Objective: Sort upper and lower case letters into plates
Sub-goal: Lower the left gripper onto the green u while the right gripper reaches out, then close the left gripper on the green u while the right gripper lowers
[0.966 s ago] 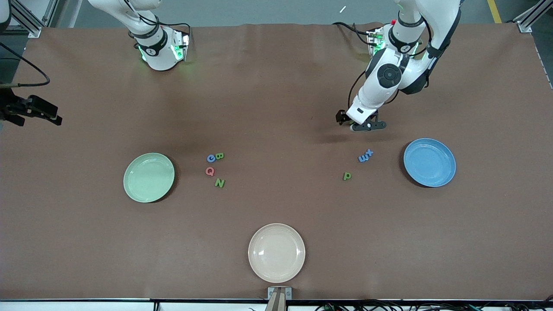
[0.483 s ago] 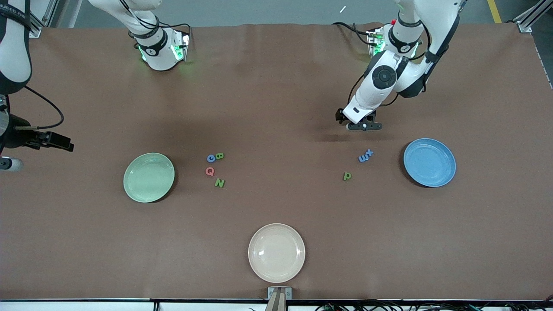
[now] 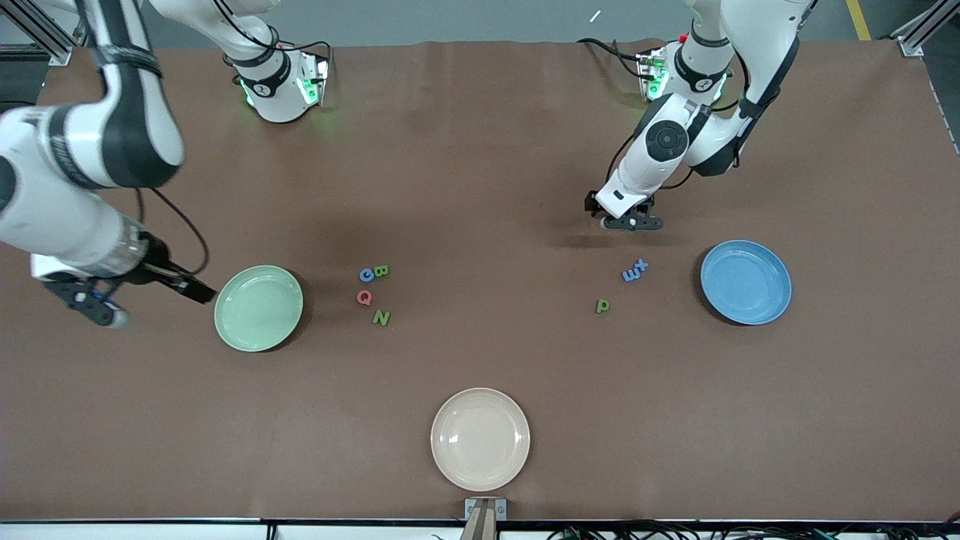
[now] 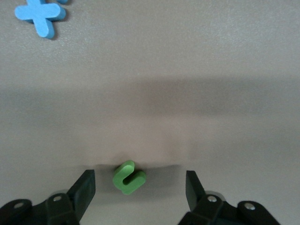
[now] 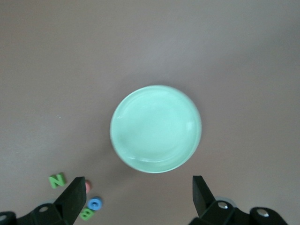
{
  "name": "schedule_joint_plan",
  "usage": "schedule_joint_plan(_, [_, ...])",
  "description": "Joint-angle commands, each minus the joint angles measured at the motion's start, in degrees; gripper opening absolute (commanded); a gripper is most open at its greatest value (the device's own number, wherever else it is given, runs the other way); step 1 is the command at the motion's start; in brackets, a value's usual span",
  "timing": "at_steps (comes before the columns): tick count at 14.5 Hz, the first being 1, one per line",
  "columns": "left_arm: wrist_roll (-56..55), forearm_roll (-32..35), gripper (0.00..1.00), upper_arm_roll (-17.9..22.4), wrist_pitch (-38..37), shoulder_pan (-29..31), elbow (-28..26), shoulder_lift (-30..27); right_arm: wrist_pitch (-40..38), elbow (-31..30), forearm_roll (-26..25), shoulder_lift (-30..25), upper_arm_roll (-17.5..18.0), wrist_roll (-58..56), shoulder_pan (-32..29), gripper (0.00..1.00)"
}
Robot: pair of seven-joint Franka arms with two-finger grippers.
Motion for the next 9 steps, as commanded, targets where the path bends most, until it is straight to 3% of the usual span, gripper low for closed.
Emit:
schedule_joint_plan(1, [-1.8, 2.4, 0.83, 0.0, 0.4, 0.2, 0.9, 1.5, 5.1, -0.4, 5.2, 4.1, -0.5, 2.4, 1.8, 1.00])
schedule_joint_plan(6, [-4.4, 7.9, 0.77, 0.1, 0.2, 1.3, 0.8, 1.5, 10.2, -0.4, 7.1, 8.9, -0.6, 2.2, 8.0, 1.00])
schedule_joint_plan(9, [-5.8, 9.5, 0.73, 0.9, 0.1, 1.1, 0.9, 1.8, 15.9, -4.4, 7.0, 9.1, -0.6, 2.3, 11.9, 1.00])
